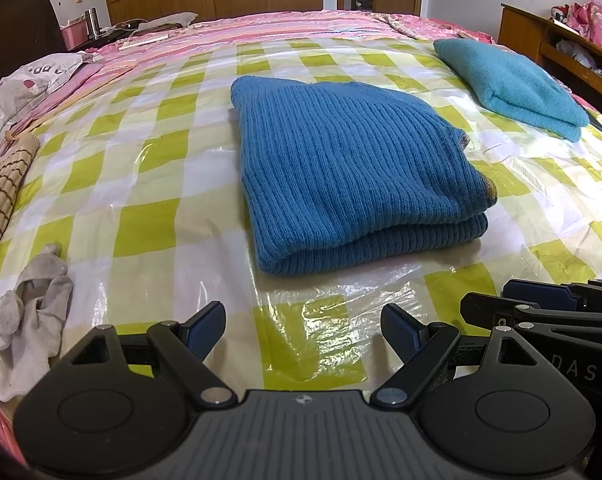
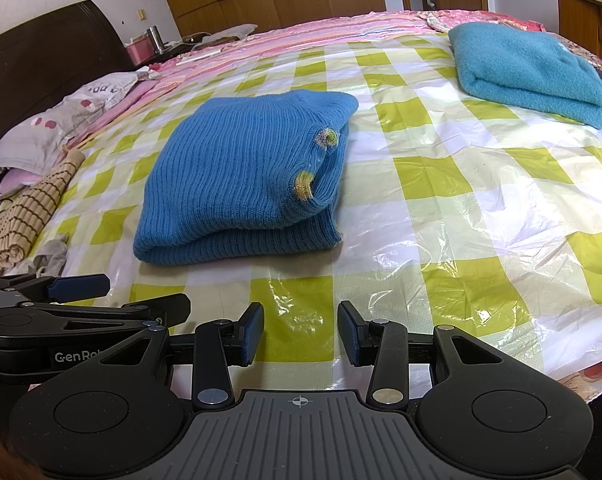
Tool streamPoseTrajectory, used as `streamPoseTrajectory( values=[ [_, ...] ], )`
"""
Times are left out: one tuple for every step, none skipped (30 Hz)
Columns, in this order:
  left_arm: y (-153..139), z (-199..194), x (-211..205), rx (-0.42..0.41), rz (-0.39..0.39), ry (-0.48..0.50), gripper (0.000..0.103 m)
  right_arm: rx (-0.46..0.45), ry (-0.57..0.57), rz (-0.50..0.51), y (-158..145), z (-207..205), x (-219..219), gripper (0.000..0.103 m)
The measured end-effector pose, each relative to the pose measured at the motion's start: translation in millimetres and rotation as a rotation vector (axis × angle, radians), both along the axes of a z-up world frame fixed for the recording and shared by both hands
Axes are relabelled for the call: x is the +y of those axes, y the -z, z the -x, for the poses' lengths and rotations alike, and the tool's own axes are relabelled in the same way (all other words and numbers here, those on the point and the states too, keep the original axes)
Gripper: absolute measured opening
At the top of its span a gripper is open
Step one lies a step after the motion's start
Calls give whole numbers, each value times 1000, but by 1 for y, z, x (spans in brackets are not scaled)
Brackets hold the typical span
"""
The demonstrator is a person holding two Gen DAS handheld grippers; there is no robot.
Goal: Fold small clothes
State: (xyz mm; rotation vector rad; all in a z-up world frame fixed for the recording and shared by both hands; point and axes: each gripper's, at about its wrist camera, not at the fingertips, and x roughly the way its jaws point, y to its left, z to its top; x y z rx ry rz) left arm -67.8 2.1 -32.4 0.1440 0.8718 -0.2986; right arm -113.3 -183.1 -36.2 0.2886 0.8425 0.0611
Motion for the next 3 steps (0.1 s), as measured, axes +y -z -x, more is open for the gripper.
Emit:
streamPoseTrajectory(
  values=[
    [0, 0, 0, 0, 0, 0, 89, 0, 0, 0, 0, 0, 0, 41],
    [0, 0, 0, 1, 0, 0, 89, 1, 0, 0, 0, 0, 0, 41],
    [0, 0, -1, 2, -1, 0, 89, 1, 0, 0, 0, 0, 0, 41]
  ],
)
